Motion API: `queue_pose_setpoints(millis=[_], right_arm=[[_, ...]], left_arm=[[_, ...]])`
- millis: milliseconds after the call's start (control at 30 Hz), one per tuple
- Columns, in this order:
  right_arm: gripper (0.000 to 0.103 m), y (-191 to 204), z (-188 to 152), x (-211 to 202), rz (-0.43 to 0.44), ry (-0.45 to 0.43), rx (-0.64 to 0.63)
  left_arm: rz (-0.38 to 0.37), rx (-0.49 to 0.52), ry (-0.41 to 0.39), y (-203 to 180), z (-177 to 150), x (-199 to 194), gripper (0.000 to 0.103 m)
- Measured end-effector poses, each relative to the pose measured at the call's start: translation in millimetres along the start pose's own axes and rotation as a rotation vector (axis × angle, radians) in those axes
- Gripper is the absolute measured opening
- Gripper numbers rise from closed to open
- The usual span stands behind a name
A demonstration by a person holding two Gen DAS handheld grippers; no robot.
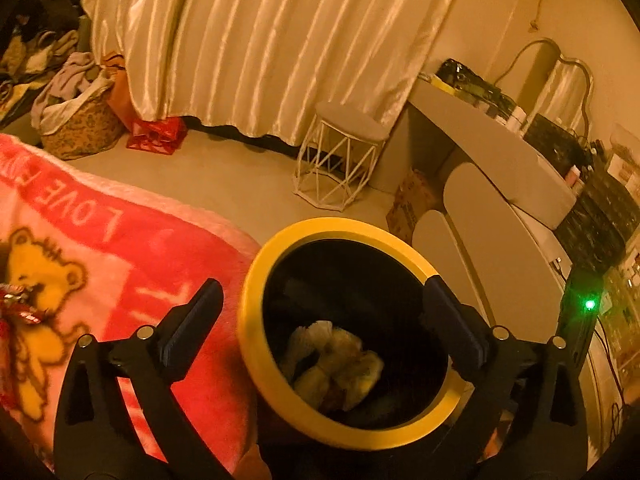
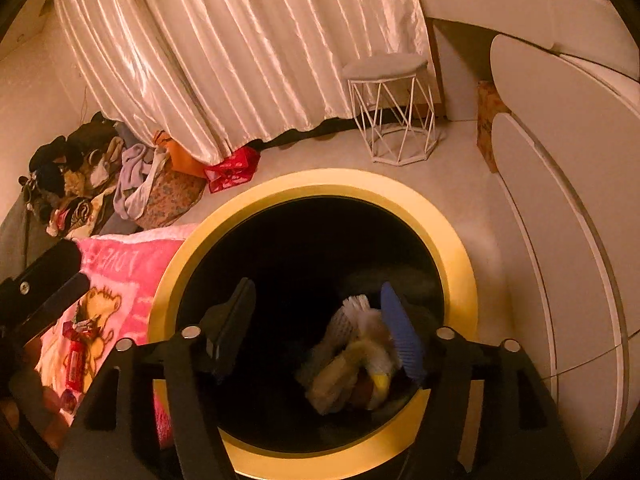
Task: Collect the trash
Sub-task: 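Move both open tools back over the candy wrappers on the blanket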
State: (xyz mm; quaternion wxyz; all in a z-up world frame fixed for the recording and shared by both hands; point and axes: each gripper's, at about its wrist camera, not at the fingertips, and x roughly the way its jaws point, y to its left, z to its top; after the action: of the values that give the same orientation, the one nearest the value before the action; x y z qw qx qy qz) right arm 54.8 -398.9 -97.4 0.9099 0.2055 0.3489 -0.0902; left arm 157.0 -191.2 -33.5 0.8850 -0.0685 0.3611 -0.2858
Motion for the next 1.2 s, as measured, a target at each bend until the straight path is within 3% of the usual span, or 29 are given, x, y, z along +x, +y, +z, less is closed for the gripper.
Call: queue_pose_setpoints(millis=[333, 1200], right_arm=[[0.072, 13, 0, -11, 0.032, -0.073, -0.056], [0.073, 89, -21, -28, 0.186, -0.081, -0.254]], left_arm=[[0.086, -0.002, -0.047, 9, -11, -33, 0.092], [0.205, -0.050, -0.157, 49, -21, -102, 0.092]])
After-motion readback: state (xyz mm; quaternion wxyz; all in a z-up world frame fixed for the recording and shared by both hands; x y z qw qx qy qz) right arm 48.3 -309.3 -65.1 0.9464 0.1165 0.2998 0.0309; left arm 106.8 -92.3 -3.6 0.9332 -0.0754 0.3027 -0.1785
